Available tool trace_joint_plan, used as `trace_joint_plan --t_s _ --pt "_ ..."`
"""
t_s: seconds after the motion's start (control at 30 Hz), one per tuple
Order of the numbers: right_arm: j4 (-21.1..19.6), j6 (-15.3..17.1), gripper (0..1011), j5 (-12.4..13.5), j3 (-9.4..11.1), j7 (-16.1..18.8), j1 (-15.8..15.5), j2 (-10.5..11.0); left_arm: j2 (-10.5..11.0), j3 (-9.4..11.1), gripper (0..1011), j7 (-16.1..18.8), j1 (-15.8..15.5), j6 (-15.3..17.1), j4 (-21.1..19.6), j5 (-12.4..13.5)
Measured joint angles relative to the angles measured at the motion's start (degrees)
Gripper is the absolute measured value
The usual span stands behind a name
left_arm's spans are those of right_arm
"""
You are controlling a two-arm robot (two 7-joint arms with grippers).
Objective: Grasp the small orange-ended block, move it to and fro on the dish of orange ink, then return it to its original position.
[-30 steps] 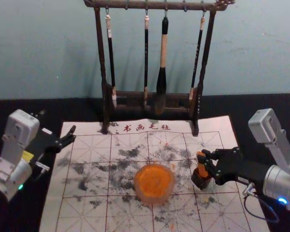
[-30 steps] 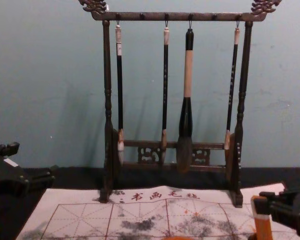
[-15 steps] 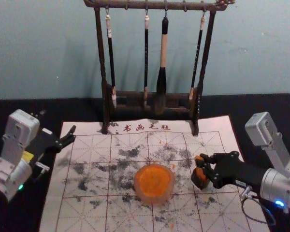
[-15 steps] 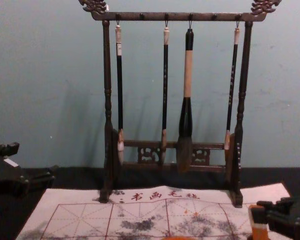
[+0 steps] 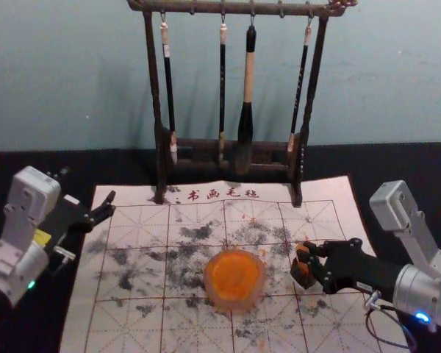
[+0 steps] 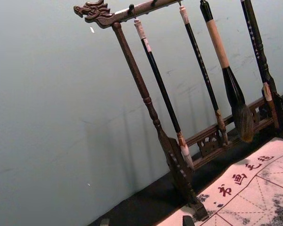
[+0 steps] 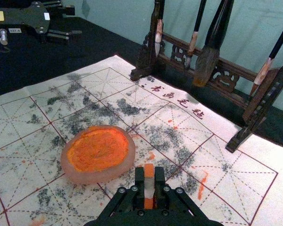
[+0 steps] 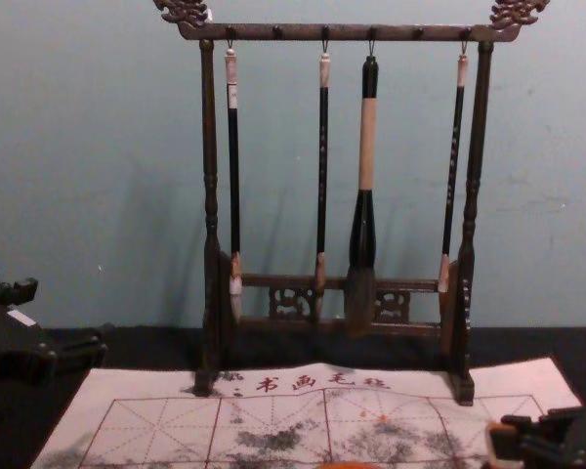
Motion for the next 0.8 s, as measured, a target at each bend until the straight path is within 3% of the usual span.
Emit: trace_joint_plan --t_s 0.8 --pt "0.6 -0.5 78 -0.3 0.2 0.0 -0.2 -0.1 0.0 0.0 1001 0.0 0.0 0.0 0.0 0.0"
